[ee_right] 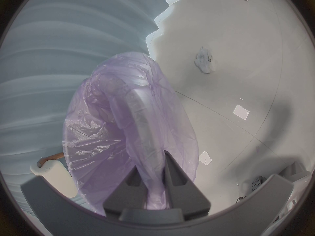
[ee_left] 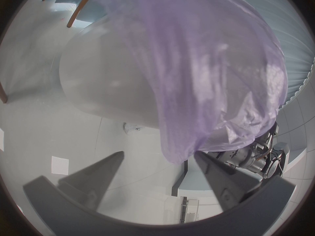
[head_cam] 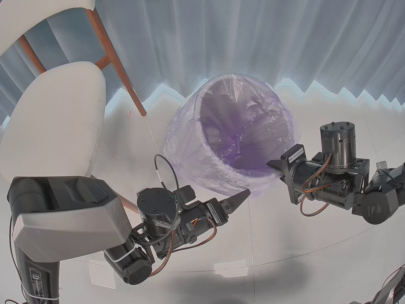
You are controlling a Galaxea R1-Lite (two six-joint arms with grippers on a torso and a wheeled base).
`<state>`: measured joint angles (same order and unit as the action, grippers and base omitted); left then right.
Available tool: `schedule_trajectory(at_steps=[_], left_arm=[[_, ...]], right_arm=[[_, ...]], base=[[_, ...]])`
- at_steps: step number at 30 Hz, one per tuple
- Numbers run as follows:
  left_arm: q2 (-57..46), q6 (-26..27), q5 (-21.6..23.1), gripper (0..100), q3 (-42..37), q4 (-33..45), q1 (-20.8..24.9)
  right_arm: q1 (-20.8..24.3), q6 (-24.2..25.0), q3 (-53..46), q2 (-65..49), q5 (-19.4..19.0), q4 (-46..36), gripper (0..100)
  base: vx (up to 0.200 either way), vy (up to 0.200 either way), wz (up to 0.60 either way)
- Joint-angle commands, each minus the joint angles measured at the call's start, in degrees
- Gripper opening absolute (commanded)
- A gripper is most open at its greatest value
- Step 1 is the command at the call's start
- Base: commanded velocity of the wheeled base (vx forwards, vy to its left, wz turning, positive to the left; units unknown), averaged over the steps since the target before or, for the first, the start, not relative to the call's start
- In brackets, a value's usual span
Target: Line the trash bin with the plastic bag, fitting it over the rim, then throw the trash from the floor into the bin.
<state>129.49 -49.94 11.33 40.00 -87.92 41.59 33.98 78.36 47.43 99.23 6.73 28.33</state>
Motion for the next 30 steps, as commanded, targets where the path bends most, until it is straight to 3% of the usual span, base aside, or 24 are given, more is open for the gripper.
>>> schedule_trajectory(at_steps=[1, 28, 29, 30], left_arm=[[0.68, -0.15, -0.08, 0, 0.96, -0.24, -0.02], [3.40, 0.29, -5.00, 0, 0.70, -0.24, -3.27], [3.31, 0.29, -5.00, 100, 0.52, -0.24, -3.19], [3.31, 0.29, -5.00, 100, 0.08, -0.41, -3.19]], right_arm=[[0.04, -0.05, -0.06, -0.71, 0.04, -0.12, 0], [1.18, 0.04, 0.91, -1.58, 0.04, -1.96, 0], [1.18, 0.04, 0.99, -1.58, 0.04, -2.23, 0], [1.09, 0.04, 1.26, -1.58, 0.04, -2.93, 0]], base=[[0.000, 0.000, 0.00], [0.000, 0.000, 0.00], [0.000, 0.000, 0.00], [0.000, 0.000, 0.00]])
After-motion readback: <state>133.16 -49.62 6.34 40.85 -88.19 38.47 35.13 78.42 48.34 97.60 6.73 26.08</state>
